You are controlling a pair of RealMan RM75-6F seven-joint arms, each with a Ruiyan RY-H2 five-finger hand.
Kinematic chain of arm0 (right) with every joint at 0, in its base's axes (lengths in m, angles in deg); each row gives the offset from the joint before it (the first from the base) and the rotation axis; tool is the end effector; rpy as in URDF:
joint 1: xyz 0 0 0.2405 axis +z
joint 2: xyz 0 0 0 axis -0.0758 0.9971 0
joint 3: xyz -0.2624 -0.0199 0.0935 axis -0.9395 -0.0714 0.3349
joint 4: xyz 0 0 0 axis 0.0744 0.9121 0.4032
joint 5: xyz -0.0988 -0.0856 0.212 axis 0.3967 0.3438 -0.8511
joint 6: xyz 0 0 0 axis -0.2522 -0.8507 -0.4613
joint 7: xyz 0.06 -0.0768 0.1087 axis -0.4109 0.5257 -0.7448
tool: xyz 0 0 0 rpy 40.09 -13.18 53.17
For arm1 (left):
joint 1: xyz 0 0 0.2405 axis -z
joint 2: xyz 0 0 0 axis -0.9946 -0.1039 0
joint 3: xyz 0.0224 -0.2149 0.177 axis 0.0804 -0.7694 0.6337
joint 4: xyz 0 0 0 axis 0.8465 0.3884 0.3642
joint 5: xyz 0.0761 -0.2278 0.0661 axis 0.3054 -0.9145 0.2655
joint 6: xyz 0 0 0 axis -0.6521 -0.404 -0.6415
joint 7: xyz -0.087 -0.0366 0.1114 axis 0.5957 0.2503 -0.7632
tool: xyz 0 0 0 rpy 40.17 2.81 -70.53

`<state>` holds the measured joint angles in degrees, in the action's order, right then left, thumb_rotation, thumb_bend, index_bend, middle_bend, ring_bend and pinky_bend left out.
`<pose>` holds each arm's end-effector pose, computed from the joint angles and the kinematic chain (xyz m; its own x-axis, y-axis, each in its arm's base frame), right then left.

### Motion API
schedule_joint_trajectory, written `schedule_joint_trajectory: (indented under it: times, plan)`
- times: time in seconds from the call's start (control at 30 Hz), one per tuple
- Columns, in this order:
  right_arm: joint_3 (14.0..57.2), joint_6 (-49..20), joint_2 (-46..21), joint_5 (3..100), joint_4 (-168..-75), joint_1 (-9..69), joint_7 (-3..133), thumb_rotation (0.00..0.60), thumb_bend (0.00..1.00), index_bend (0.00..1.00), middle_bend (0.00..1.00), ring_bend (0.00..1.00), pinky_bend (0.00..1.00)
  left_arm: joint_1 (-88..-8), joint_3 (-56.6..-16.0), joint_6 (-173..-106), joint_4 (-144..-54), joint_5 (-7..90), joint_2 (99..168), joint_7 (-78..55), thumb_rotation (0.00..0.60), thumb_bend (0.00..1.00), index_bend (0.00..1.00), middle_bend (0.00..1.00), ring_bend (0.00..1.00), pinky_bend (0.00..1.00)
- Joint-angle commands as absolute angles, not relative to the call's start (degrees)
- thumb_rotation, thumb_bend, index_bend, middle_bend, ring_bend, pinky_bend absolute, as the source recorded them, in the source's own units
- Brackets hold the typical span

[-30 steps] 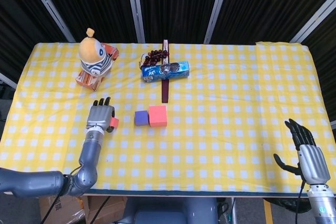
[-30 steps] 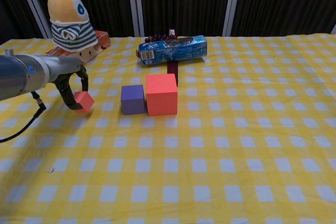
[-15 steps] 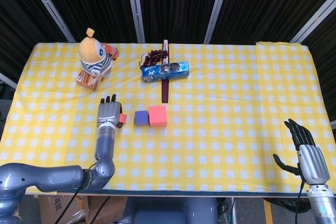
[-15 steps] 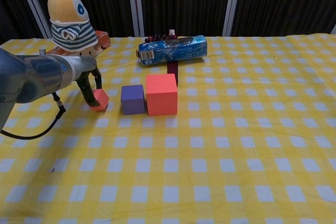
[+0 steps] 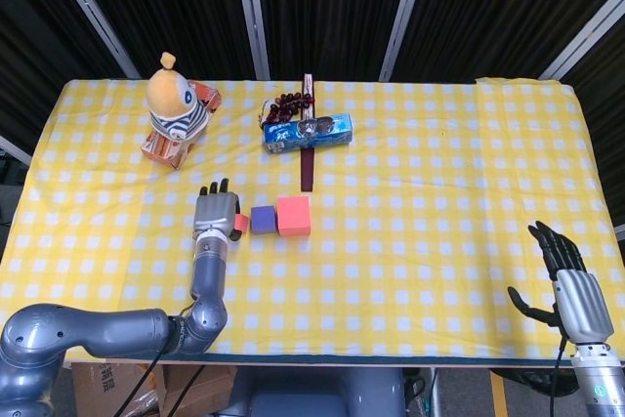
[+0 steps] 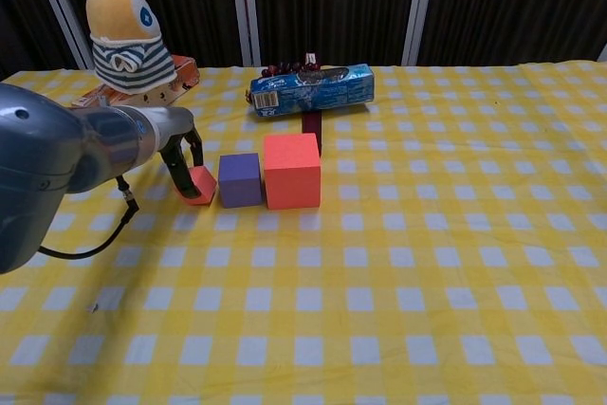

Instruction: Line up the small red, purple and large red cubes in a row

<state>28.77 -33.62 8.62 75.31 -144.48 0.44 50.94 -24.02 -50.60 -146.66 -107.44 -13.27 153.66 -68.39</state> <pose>-0.3295 -0.1884 0.1337 0.0906 -0.0402 0.9951 -0.9958 -0.0169 0.0900 -0.0948 0.4001 -0.1019 0.4191 0.4544 0.7860 0.8486 0.1117 -0.5170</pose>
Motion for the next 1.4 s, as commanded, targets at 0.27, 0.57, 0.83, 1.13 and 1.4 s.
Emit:
schedule_joint_trajectory:
  times: [0.27,0.57,0.83,1.13,1.4]
  plan:
    - [28.69,-33.56,8.65,75.38,-144.39,0.47,50.69,0.600,0.36,0.00,0.00,0.00,0.00,-24.06,-51.41,-146.03,-105.94,-12.18,155.03,-67.32,0.600,0.34,0.44,0.00,0.00,0.08]
    - [28.69,-33.66,8.64,75.48,-144.34,0.50,50.61,0.600,0.36,0.00,0.00,0.00,0.00,-24.14,-51.79,-145.80,-105.98,-11.63,155.52,-67.38,0.600,0.34,0.44,0.00,0.00,0.08]
    - [28.56,-33.80,8.65,75.73,-144.30,0.46,50.45,0.600,0.36,0.00,0.00,0.00,0.00,-24.61,-51.69,-145.54,-106.13,-10.85,155.28,-67.31,0.600,0.27,0.40,0.00,0.00,0.08]
    - [28.56,-33.85,8.66,75.78,-144.33,0.48,50.47,0.600,0.36,0.00,0.00,0.00,0.00,-25.52,-51.14,-144.79,-107.53,-10.35,154.14,-67.04,0.600,0.24,0.36,0.00,0.00,0.08]
    - [28.56,-33.88,8.75,75.64,-144.28,0.41,50.28,0.600,0.36,0.00,0.00,0.00,0.00,-28.28,-49.72,-145.19,-113.55,-6.92,149.84,-64.80,0.600,0.30,0.33,0.00,0.00,0.08]
